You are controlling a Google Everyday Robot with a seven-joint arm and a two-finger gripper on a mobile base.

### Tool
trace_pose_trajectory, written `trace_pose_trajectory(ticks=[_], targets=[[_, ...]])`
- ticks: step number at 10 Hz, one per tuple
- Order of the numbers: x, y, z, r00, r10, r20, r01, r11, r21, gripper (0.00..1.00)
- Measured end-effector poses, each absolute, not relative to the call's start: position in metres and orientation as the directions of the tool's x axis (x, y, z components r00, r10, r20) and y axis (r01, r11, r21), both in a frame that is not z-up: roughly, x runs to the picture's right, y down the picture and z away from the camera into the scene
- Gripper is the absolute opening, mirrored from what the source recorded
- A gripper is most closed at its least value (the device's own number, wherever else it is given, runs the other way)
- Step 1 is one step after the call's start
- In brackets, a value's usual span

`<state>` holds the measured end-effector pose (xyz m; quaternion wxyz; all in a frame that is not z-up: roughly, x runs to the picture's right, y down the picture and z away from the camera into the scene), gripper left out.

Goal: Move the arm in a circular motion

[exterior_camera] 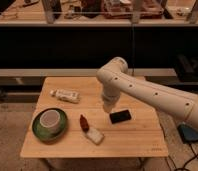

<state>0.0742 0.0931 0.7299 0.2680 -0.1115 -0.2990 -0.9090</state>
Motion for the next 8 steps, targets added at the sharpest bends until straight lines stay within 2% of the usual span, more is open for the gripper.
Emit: trace_pose_trajectory(ticks=[2,6,8], targets=[[0.082,0.101,0.714,-0.869,-0.373,0.324,0.493,-0.693,0.526,0.41],[0.073,0.095,0.721,-0.851,-0.402,0.338,0.525,-0.680,0.512,0.41],[0.062,0.106,0.714,-0.887,-0.346,0.306,0.461,-0.700,0.546,0.41]])
